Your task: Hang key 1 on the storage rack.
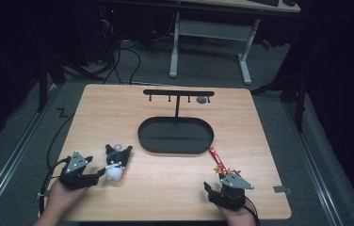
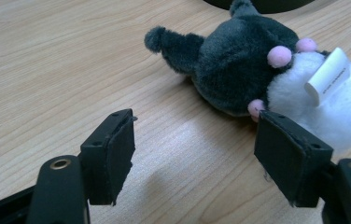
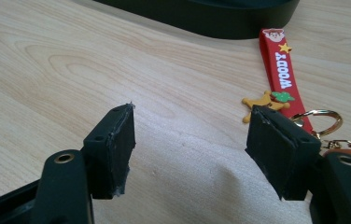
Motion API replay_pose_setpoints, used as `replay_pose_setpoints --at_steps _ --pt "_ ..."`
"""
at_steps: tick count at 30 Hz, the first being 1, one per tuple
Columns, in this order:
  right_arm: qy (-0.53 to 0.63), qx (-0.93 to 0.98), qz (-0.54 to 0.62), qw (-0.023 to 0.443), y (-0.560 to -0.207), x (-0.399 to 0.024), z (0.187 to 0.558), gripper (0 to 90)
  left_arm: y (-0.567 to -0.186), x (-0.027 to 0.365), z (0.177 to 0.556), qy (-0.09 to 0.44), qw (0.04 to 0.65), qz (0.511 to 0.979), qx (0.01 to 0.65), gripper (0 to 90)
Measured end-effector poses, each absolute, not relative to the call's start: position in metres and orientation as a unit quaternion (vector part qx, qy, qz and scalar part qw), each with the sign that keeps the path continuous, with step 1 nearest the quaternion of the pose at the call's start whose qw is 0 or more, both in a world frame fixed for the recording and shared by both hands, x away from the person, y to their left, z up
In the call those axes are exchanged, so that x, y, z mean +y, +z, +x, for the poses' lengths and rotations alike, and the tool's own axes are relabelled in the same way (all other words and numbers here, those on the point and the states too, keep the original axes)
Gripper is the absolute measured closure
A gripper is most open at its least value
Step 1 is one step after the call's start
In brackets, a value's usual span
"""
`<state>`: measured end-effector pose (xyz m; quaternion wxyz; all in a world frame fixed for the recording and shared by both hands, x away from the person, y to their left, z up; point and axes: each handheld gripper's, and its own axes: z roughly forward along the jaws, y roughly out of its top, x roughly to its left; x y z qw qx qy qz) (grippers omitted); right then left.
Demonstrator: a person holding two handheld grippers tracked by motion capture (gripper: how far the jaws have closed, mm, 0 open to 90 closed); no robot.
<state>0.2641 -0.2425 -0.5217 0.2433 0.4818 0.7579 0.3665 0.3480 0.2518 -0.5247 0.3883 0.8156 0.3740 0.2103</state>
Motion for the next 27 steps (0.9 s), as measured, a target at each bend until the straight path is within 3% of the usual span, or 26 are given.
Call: replay_pose_setpoints --at_steps 27 --pt "0.291 0.806 0.487 0.171 -0.502 -0.240 0.271 30.9 -0.525 0.251 0.346 0.207 0.388 0.822 0.362 28.2"
